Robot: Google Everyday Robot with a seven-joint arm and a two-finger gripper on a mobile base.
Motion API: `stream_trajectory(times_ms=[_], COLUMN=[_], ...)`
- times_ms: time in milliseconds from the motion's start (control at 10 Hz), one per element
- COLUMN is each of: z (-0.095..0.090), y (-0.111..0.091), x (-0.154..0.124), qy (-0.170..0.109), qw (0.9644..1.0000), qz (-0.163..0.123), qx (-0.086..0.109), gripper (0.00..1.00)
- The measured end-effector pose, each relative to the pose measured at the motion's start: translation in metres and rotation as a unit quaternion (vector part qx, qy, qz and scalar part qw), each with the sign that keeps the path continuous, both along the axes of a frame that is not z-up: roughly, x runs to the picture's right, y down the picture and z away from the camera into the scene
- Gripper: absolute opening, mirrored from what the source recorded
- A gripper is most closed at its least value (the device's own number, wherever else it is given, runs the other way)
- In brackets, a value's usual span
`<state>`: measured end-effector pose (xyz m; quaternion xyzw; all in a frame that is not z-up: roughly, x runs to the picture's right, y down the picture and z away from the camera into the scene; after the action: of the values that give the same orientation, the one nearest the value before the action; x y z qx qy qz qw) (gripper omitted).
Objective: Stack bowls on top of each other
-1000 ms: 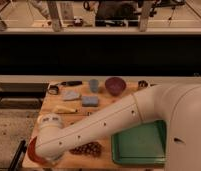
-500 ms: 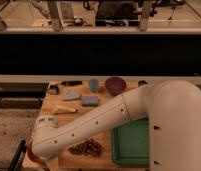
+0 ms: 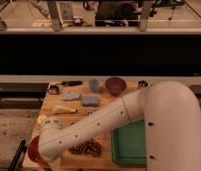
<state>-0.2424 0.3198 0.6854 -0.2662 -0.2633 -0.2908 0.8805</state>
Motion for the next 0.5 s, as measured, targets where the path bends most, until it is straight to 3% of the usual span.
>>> stream_trajectory(times_ms=[500], z=[0.020], y=[0.020], x=[0.016], qy=[-0.004], qw=[1.0000], qz=[-0.001], qx=[-0.007], gripper=[0.10])
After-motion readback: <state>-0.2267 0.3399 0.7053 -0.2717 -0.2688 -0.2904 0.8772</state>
